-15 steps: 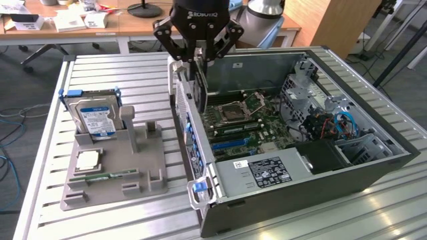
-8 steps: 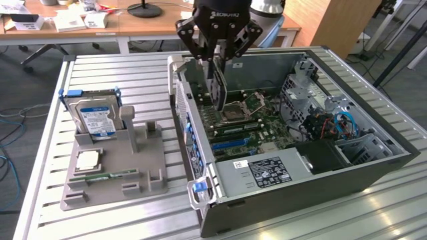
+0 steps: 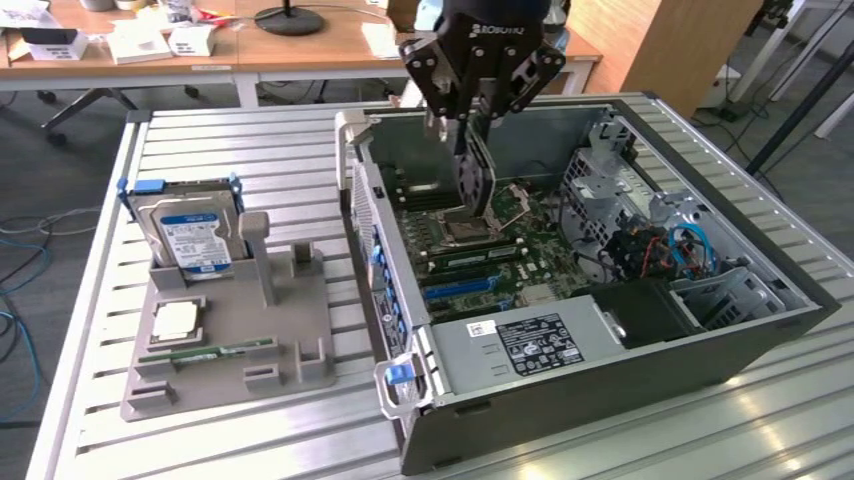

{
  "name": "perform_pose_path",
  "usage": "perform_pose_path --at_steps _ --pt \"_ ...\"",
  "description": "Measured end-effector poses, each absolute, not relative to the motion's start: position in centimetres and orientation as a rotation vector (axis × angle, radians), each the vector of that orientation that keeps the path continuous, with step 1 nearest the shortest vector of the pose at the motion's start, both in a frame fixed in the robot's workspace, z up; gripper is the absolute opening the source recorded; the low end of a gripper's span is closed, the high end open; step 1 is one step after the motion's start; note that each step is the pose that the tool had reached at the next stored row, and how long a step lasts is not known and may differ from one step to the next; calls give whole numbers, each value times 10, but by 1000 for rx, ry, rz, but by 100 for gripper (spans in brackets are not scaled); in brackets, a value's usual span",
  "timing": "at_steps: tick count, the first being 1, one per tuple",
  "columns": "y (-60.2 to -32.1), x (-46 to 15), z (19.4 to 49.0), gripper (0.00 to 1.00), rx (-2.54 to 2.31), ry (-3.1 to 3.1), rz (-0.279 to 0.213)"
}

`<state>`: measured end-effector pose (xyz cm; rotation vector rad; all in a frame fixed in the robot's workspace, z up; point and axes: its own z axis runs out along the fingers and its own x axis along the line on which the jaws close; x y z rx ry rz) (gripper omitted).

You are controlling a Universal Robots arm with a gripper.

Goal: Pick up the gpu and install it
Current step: 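Pick up the gpu and move the gpu toward the slot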

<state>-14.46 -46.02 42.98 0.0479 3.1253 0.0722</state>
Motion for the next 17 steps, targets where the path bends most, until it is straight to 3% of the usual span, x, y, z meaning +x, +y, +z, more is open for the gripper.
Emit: perform_pose_path --at_steps 17 --pt "-460 -77 430 26 48 3126 72"
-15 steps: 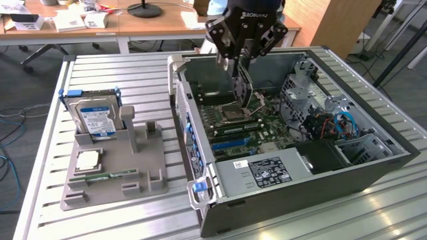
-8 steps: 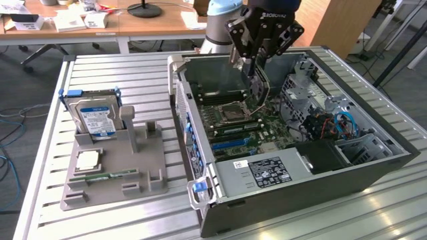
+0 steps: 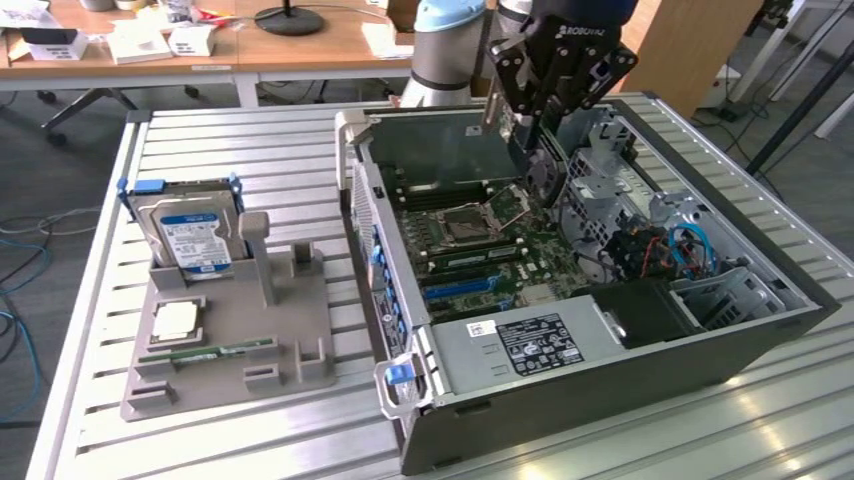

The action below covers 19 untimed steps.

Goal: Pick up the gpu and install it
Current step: 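Pick up the gpu and move the gpu toward the slot, then insert the gpu into the slot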

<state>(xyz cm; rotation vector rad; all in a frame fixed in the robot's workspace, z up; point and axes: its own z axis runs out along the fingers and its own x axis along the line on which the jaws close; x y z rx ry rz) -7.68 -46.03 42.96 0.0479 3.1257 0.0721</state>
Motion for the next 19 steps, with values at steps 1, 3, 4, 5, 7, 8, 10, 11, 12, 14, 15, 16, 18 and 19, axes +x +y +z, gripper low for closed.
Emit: perform_pose_path --at_steps 1,3,4,5,7,8,10,11,12,14,15,16,18,19 --pt "-460 -76 430 26 48 3126 72" --pt "-460 -71 430 26 48 3126 72" --pt "-460 -67 430 26 48 3126 72" --pt "-460 -65 430 26 48 3126 72" --pt "-460 -64 430 26 48 3126 72" --pt "-460 -64 430 26 48 3126 72" --pt "-460 -64 430 26 48 3126 72" --pt "-460 -64 430 26 48 3126 72" --pt "-460 -64 430 26 48 3126 72" --pt "-460 -64 430 26 48 3126 72" --pt "-460 -64 430 26 48 3126 72" --pt "-460 -64 430 26 48 3126 72" --pt "-460 -64 430 26 48 3126 72" --pt "-460 -64 430 26 48 3126 72"
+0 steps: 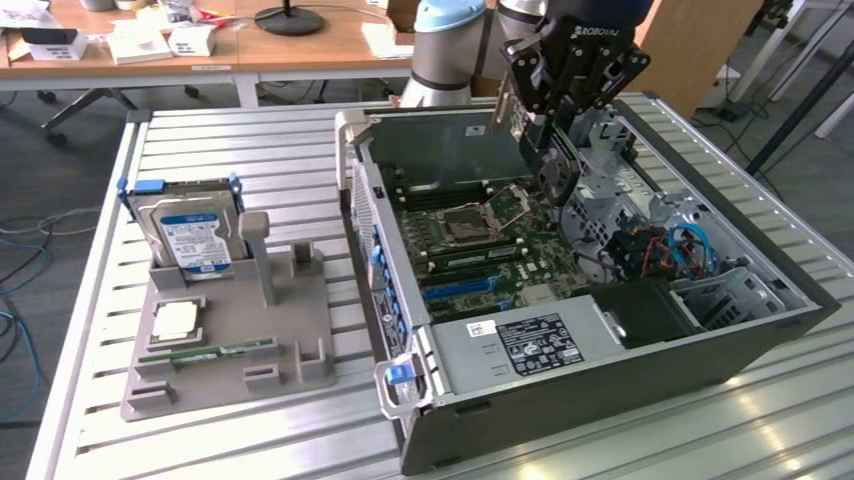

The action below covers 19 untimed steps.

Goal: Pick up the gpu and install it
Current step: 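Insert the gpu into the slot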

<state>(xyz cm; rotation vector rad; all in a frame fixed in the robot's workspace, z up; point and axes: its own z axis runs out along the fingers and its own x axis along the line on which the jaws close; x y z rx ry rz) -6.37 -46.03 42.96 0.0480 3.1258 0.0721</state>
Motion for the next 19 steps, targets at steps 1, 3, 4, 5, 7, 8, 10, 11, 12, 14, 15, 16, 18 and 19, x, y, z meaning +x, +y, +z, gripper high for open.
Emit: perform_pose_path --at_steps 1,3,4,5,7,8,10,11,12,14,15,16,18,19 --pt "-460 -64 430 26 48 3126 72" --pt "-460 -64 430 26 28 3126 72" --pt "-460 -64 430 26 -1 3127 72" --pt "-460 -64 430 26 -29 3127 73" --pt "-460 -64 430 26 -85 3127 73" --pt "-460 -64 430 26 -113 3127 73" --pt "-460 -64 430 26 -170 3125 74" --pt "-460 -64 430 26 -200 3123 74" --pt "-460 -64 430 26 -228 3122 74" --pt "-460 -64 429 26 -285 3118 74" --pt "-460 -64 429 26 -313 3116 74" --pt "-460 -64 429 26 -341 3113 74" --pt "-460 -64 429 26 -399 3107 75" --pt "-460 -64 429 26 -427 3104 75"
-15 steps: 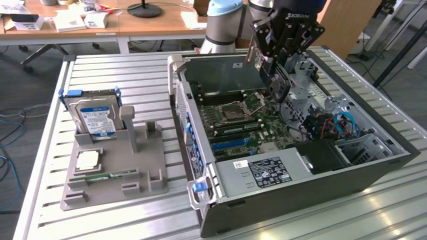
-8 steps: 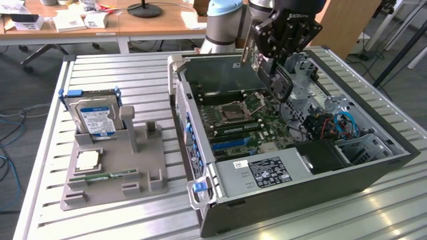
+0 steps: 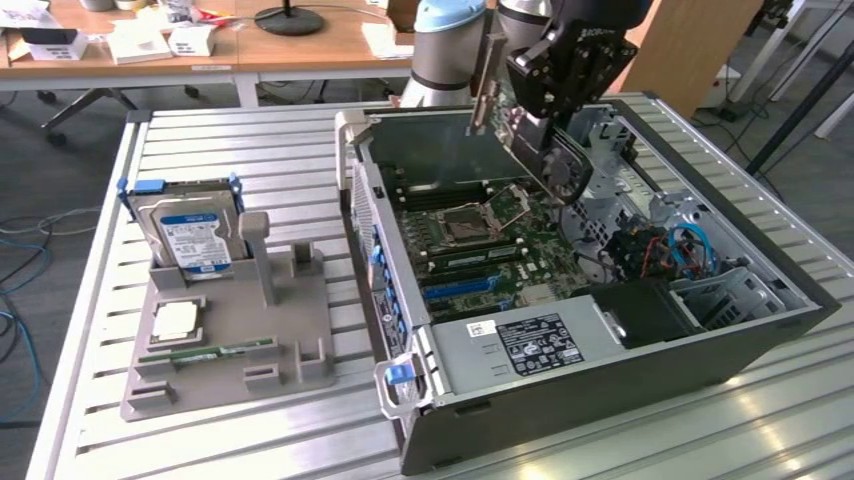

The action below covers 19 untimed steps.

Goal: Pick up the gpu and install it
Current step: 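Insert the gpu into the slot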

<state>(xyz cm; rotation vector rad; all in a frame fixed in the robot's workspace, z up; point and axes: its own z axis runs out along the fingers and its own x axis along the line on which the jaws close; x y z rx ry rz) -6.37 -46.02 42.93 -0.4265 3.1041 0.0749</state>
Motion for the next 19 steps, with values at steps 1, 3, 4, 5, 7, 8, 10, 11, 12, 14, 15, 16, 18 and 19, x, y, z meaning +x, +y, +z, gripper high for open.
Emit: perform_pose_path --at_steps 1,3,4,5,7,8,10,11,12,14,15,16,18,19 --pt "-460 -64 429 26 -454 3101 75" --pt "-460 -64 429 26 -510 3093 75" --pt "-460 -64 429 26 -538 3088 75" --pt "-460 -64 429 26 -568 3083 75" --pt "-460 -64 429 26 -624 3074 76" --pt "-460 -64 429 26 -652 3068 76" --pt "-460 -64 429 26 -707 3057 76" --pt "-460 -64 428 26 -735 3051 76" --pt "-460 -64 428 26 -764 3044 76" --pt "-460 -64 428 26 -819 3031 76" --pt "-460 -64 428 26 -846 3024 76" --pt "-460 -64 428 26 -873 3016 76" --pt "-460 -64 428 26 -928 3001 76" --pt "-460 -64 428 26 -957 2992 76"
